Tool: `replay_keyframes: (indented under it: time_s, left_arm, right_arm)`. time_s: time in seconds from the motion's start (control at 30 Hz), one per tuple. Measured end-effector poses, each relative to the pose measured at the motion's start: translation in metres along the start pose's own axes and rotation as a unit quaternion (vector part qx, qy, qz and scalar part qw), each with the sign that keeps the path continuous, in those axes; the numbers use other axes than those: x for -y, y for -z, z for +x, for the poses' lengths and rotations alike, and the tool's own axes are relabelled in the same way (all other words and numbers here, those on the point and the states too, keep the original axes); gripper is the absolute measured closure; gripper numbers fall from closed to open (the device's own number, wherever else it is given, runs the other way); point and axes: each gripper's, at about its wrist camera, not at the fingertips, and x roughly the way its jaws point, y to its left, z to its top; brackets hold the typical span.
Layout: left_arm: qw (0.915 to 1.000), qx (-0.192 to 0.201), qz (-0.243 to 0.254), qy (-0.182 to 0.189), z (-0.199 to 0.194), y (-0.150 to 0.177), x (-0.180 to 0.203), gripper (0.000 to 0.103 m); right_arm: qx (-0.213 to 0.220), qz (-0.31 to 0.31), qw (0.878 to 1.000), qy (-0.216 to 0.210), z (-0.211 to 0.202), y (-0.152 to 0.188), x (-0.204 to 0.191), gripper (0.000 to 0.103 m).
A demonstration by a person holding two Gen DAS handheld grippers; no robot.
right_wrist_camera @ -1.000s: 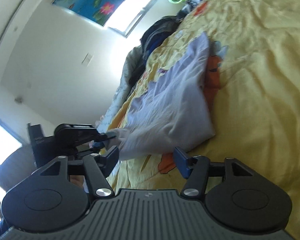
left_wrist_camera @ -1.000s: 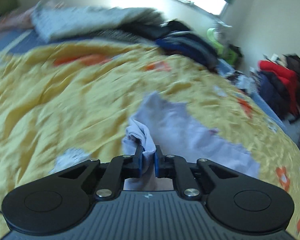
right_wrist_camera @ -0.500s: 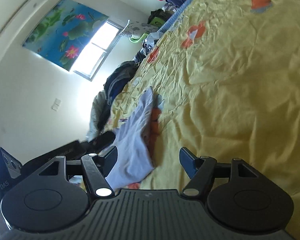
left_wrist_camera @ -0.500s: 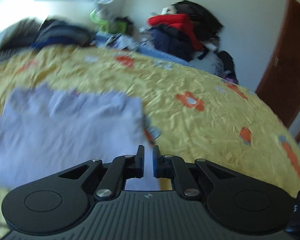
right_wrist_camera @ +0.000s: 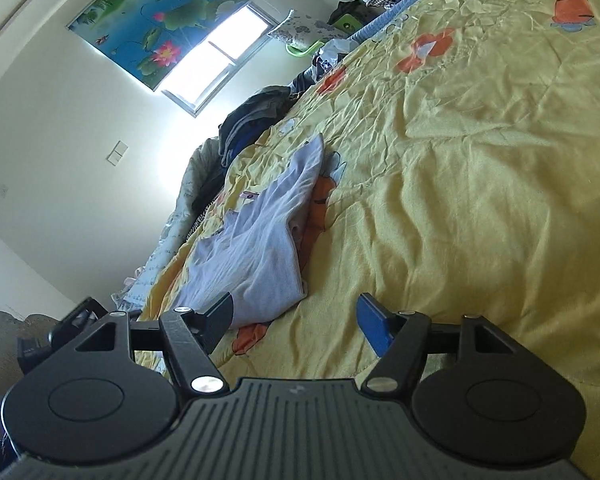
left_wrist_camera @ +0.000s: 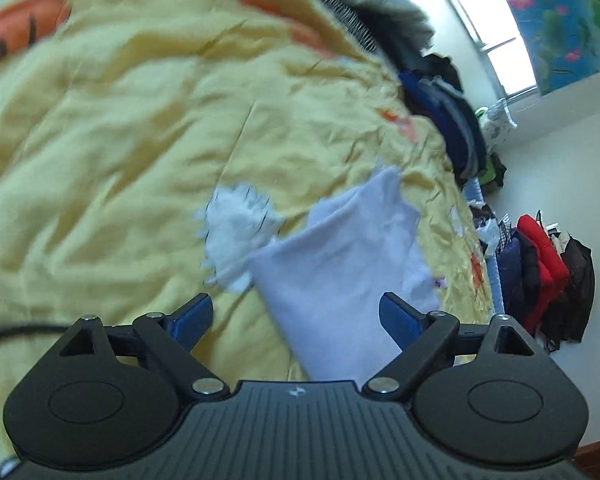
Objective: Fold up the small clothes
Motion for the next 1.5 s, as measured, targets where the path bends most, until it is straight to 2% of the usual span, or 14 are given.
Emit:
replay_keyframes:
  time_s: [0.17,0.3,0.43,0.53,0.7,0.8,0.93,1.03,1.13,1.2,1.23,1.37,1.43,1.5]
  left_arm:
    - [0.9994,0.029,0.003,0.020,0.012,-0.007,0.005,0.012]
    - [0.9993,0.022,-0.005,0.030,0.025,-0.016,0.010,0.016]
    - [0.9979,0.007,-0.034,0.054,0.038,-0.016,0.008,0.048]
    - [0.9993,0.029,-0.006,0.021,0.045,-0.012,0.013,0.078]
    - [0.9968,0.056,0.056,-0.010,0.038,-0.006,0.028,0.087]
    - [0.9895,0.082,0.120,-0.004,0.027,0.002,0.053,0.090]
    - [0.9615,0.080,0.257,0.053,0.027,0.029,0.117,0.091]
    - [0.9227,0.040,0.367,0.112,0.031,0.075,0.160,0.091]
    - [0.8893,-0.028,0.432,0.148,0.042,0.120,0.170,0.091]
    - [0.8737,-0.088,0.457,0.143,0.062,0.141,0.166,0.091]
    - [0.8678,-0.118,0.464,0.131,0.076,0.149,0.162,0.091]
    - [0.8647,-0.124,0.469,0.130,0.084,0.154,0.156,0.087]
    - [0.8621,-0.149,0.462,0.147,0.081,0.148,0.158,0.067]
    - [0.8487,-0.161,0.477,0.163,0.068,0.142,0.162,0.052]
  right_arm:
    - [-0.001,-0.009,1.000,0.003,0.000,0.003,-0.002,0.028]
    - [-0.005,-0.017,1.000,0.005,0.001,0.003,-0.005,0.027]
    - [-0.002,-0.013,1.000,0.003,0.000,0.003,-0.004,0.027]
    - [-0.004,-0.019,1.000,0.006,0.002,0.004,-0.005,0.026]
    - [-0.003,-0.017,1.000,0.003,0.001,0.004,-0.004,0.026]
    - [-0.003,-0.018,1.000,0.005,0.001,0.004,-0.005,0.026]
    - [-0.002,-0.017,1.000,0.002,0.002,0.004,-0.005,0.026]
    - [0.000,-0.013,1.000,0.000,0.001,0.004,-0.004,0.027]
    - [0.007,-0.001,1.000,-0.007,-0.002,0.004,0.000,0.028]
    - [0.011,0.005,1.000,-0.011,-0.003,0.004,0.002,0.029]
    - [0.011,0.005,1.000,-0.011,-0.003,0.004,0.002,0.029]
    - [0.007,-0.002,1.000,-0.010,-0.003,0.005,0.000,0.028]
    - [0.007,-0.001,1.000,-0.011,-0.003,0.005,0.000,0.028]
    - [0.005,-0.002,1.000,-0.011,-0.003,0.005,0.000,0.028]
